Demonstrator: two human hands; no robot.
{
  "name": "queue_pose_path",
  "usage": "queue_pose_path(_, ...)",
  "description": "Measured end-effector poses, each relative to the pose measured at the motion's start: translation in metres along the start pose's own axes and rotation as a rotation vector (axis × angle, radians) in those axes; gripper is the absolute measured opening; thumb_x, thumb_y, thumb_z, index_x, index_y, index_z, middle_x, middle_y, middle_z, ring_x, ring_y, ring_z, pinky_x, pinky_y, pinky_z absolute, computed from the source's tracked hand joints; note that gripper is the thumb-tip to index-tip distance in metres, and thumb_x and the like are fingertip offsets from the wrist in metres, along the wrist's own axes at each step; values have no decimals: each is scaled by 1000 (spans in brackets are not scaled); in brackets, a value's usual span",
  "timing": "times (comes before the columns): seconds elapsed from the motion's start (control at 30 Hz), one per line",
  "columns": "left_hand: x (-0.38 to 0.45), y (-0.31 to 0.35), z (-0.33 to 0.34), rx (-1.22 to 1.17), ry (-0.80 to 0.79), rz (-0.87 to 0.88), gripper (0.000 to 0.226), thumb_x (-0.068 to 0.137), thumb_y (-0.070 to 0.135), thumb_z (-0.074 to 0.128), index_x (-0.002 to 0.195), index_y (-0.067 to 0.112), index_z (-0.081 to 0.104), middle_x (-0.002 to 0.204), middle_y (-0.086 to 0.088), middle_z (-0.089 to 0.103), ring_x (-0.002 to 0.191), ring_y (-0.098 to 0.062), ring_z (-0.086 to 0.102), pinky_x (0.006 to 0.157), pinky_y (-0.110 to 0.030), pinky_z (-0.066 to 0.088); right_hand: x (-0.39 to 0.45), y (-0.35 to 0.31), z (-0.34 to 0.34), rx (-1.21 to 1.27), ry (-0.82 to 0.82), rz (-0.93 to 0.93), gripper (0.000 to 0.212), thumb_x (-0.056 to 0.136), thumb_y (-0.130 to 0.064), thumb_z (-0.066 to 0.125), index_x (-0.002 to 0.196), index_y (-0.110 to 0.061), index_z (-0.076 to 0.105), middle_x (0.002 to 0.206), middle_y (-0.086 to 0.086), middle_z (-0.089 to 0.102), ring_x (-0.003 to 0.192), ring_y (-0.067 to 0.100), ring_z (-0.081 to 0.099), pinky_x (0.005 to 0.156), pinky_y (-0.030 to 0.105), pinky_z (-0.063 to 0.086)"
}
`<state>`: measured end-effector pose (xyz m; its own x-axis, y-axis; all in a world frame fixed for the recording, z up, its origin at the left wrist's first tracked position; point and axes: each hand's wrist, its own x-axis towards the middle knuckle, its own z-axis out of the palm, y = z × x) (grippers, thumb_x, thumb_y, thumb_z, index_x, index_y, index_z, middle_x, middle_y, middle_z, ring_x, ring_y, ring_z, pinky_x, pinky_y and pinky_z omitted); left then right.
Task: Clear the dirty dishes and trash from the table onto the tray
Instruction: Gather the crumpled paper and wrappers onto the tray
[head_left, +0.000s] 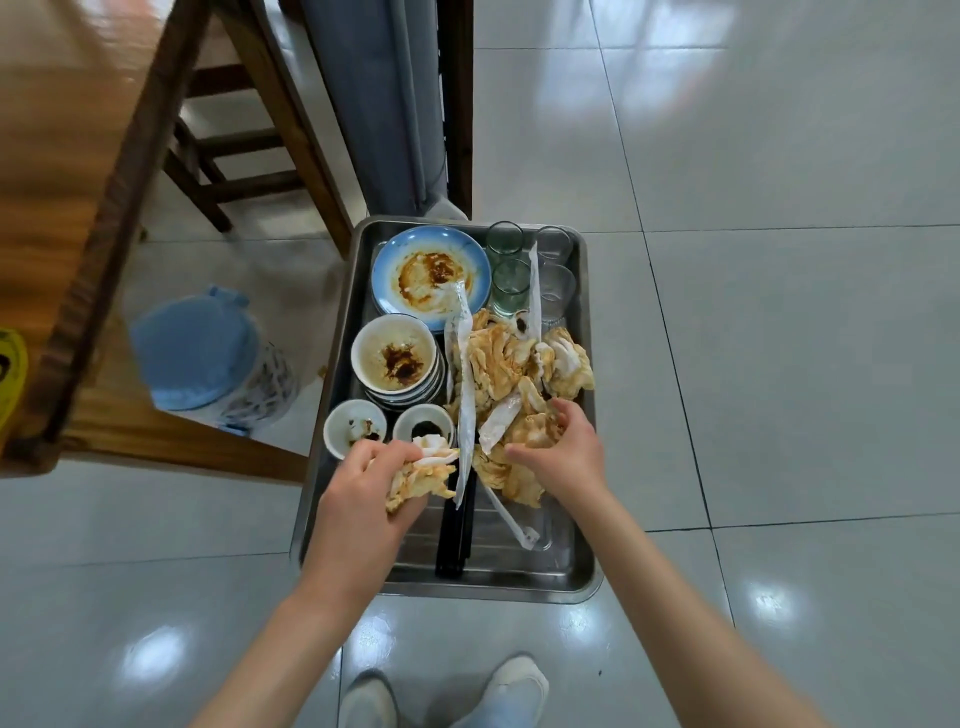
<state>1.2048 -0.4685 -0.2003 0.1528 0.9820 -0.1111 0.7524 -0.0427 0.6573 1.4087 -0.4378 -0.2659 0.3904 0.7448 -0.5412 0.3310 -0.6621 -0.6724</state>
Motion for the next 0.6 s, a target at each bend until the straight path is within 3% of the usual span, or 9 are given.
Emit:
queue_pose_path(0.17,5,7,3,10,5,16,31,76,13,75,104,21,64,94,8,52,80,-9,51,66,-13,36,-5,0,-3,-49,3,-29,85,65,-29,83,138,-25,38,131,-3,51,116,18,52,96,39,48)
queue_pose_path(0.43,22,19,5,46,9,26,33,75,11,75,105,19,63,95,5,51,81,-11,50,65,-12,34,-11,-2,-20,-86,55,-105,48,89,-21,60,134,-20,45,130,-2,54,118,17,51,93,29,43)
queue_pose_path(0.53,34,30,2,71,13,53,33,75,10,74,105,19,63,95,7,49,82,-12,49,66,-19,36,-21,-1,-23,-138,29,-119,44,90,-18,55,133,-18,46,129,0,55,110,17,55,83,25,44)
queue_pose_path(0.6,41,36,2,84,9,87,33,76,10,74,105,18,63,97,6,51,86,-14,50,71,-24,39,-28,0,-22,-176,15,-135,43,91,-18,54,133,-18,45,129,1,54,113,17,53,86,26,44)
